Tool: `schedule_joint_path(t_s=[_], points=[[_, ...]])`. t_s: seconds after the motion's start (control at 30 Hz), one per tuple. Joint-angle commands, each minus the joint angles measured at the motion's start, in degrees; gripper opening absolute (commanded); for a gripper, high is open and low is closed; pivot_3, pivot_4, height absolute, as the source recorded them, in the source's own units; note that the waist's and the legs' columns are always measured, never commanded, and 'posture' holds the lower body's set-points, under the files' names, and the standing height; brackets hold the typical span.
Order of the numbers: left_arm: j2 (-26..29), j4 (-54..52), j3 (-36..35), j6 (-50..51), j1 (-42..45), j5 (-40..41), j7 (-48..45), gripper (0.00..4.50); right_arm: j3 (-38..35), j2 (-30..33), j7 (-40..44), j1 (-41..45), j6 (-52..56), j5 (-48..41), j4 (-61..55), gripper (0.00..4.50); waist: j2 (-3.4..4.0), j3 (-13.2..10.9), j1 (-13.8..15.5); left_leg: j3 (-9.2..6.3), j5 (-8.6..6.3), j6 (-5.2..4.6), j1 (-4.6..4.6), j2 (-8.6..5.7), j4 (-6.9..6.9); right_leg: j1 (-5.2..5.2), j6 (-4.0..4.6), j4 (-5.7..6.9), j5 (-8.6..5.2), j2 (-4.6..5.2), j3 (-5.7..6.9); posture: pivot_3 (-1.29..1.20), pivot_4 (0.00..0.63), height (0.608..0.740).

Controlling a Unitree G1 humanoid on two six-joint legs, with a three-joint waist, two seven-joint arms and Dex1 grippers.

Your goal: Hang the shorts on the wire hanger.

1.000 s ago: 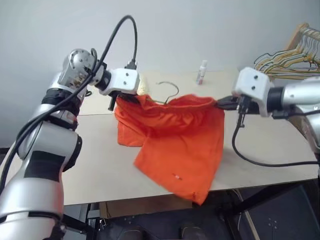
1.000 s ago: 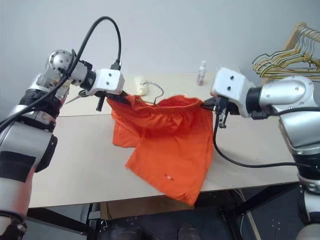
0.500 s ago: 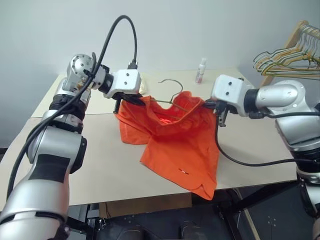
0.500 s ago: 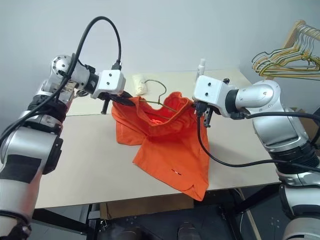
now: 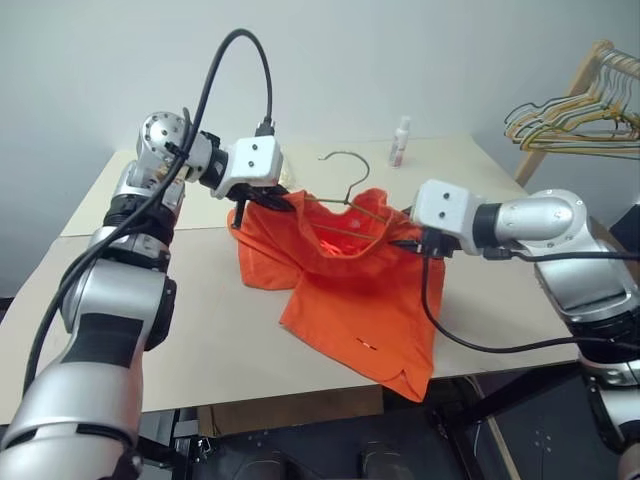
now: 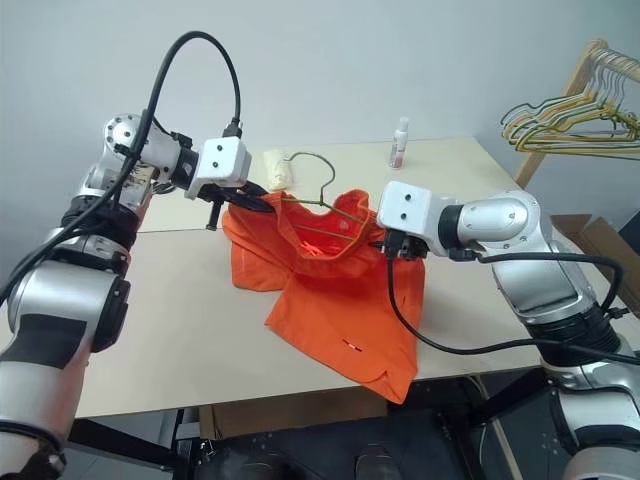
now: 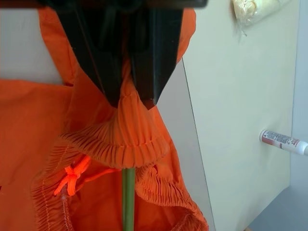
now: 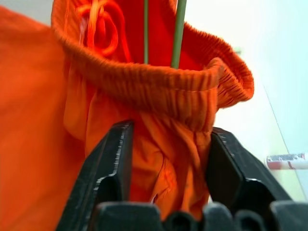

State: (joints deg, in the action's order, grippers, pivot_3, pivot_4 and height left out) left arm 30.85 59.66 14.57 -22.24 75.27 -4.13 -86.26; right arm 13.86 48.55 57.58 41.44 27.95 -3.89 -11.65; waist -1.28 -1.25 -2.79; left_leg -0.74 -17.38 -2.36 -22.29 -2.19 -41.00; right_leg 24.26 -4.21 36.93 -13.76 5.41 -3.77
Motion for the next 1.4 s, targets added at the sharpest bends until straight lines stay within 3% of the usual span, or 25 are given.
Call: schedule_joint_path(t_s=[0.03, 0.33, 0.43, 0.6, 0.83, 1.03, 1.3, 1.4], points=[[-0.1, -3.1, -2.1, 0.5, 0.3, 2.6, -2.2, 0.0, -2.0, -1.0, -1.3, 0.3, -1.5, 0.5, 2.0, 2.39, 0.0, 0.0, 0.0, 0.0, 0.0, 0.0, 0.0, 0.0, 0.0, 0.0, 0.0, 0.0, 0.0, 0.0, 0.0, -0.05, 0.0, 0.74], [-0.3, -4.4, -2.8, 1.2, -1.2, 2.9, -3.0, 0.0, -3.0, -2.5, 0.7, 0.6, 3.6, -2.6, 3.2, 2.39, 0.0, 0.0, -0.1, -0.01, 0.04, 0.08, 0.01, 0.0, -0.01, -0.01, 0.0, 0.03, 0.0, 0.01, 0.0, -0.05, 0.0, 0.74], [-0.6, -4.0, -3.2, 1.4, -1.2, 3.1, -2.0, 0.0, -3.8, -2.3, 1.6, 0.6, 5.9, -4.4, 2.5, 1.82, 0.0, 0.0, 0.0, -0.02, 0.04, 0.08, 0.01, 0.0, -0.01, -0.01, 0.0, 0.04, 0.0, 0.01, 0.0, -0.05, 0.0, 0.74], [-1.4, -2.8, -4.7, 0.6, -1.2, 4.6, -1.5, 0.0, -4.2, -1.6, 2.1, 0.4, 8.2, -5.8, 1.8, 0.03, 0.0, 0.0, -0.1, -0.02, 0.04, 0.08, 0.01, 0.0, -0.01, 0.0, 0.0, 0.04, 0.0, 0.01, 0.0, -0.05, 0.0, 0.74], [-2.3, 0.8, -7.5, -0.7, -0.8, 5.1, 0.1, 0.0, -6.1, -0.5, 2.2, -1.0, 8.4, -7.3, 1.0, 0.03, 0.0, 0.0, 0.0, -0.02, 0.04, 0.07, 0.01, -0.01, -0.02, 0.0, 0.0, 0.06, 0.0, 0.02, 0.0, -0.05, 0.0, 0.74], [-1.8, 4.6, -10.1, -3.6, 0.2, 4.5, 9.2, 1.87, -12.3, 2.8, 2.3, -3.7, 13.4, -11.9, -0.5, 0.0, 0.0, 0.0, 0.2, -0.02, 0.04, 0.07, 0.01, -0.01, -0.01, 0.0, 0.0, 0.06, 0.0, 0.04, 0.0, -0.06, 0.0, 0.74], [-2.9, 5.9, -14.6, -1.5, 0.6, 7.3, 11.9, 4.48, -21.1, 5.7, -1.6, -10.0, 22.0, -16.4, -4.8, 0.0, -0.01, 0.0, 0.2, -0.01, 0.03, 0.05, 0.02, -0.02, -0.02, -0.02, 0.0, 0.08, 0.0, 0.06, 0.01, -0.08, 0.0, 0.74], [-3.3, 4.6, -16.6, 0.0, 0.1, 9.4, 11.4, 4.48, -24.5, 6.8, -4.0, -12.6, 27.1, -17.7, -6.7, 0.0, -0.01, 0.0, 0.1, -0.01, 0.02, 0.04, 0.0, -0.01, -0.03, -0.01, 0.0, 0.09, 0.0, 0.08, 0.01, -0.1, 0.0, 0.74]])
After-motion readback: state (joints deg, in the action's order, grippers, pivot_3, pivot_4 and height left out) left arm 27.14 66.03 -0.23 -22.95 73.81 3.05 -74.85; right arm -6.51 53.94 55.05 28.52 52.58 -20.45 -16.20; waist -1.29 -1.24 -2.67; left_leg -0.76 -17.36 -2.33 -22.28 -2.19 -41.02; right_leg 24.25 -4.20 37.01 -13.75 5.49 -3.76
